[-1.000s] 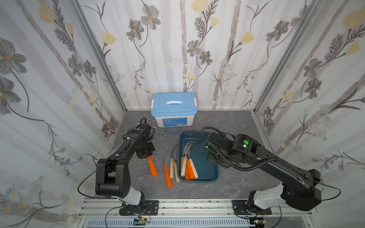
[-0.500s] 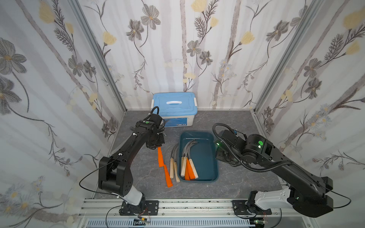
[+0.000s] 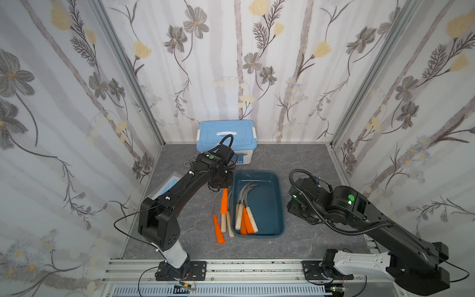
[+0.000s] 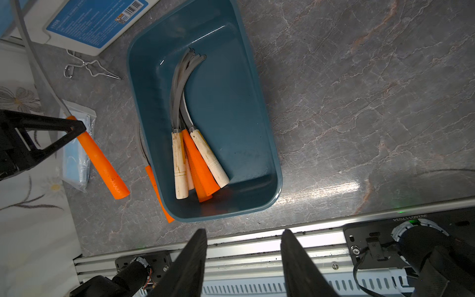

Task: Put small sickles into storage boxes
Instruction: Place the sickle in the storage box.

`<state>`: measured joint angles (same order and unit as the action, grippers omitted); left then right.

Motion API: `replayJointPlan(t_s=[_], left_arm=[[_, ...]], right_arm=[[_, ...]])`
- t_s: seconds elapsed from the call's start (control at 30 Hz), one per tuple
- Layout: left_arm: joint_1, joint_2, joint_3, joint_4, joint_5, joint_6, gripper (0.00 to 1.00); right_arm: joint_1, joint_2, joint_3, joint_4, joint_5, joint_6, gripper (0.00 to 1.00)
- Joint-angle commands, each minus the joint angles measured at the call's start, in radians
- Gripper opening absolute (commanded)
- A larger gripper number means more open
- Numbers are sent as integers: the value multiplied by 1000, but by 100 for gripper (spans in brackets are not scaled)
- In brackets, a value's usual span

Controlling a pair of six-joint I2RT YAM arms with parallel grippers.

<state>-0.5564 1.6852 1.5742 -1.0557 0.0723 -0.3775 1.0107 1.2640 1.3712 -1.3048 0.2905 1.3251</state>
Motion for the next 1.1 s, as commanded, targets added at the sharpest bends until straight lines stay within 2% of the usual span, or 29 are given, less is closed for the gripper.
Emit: replayJointPlan(t_s=[0.0, 0.17, 0.47, 0.6, 0.8, 1.07], left_arm=[[-44, 38, 63, 5, 10, 22, 0], [-112, 123, 131, 5, 22, 14, 0], [-201, 254, 227, 9, 27, 12, 0], [-219, 302, 253, 10, 39, 12, 0], [-224, 353, 282, 22, 43, 5, 0], [-225, 397, 300, 23, 43, -3, 0]], right_arm=[[-5, -49, -50, 51, 15, 73, 49], [-7, -106, -105, 80, -13, 81, 49], [-15, -102, -107, 58, -30, 45, 49], [-27, -104, -133, 163, -134, -61, 48], [-40, -37, -140, 193, -299, -167, 48], [-65, -21, -139, 225, -400, -228, 48]])
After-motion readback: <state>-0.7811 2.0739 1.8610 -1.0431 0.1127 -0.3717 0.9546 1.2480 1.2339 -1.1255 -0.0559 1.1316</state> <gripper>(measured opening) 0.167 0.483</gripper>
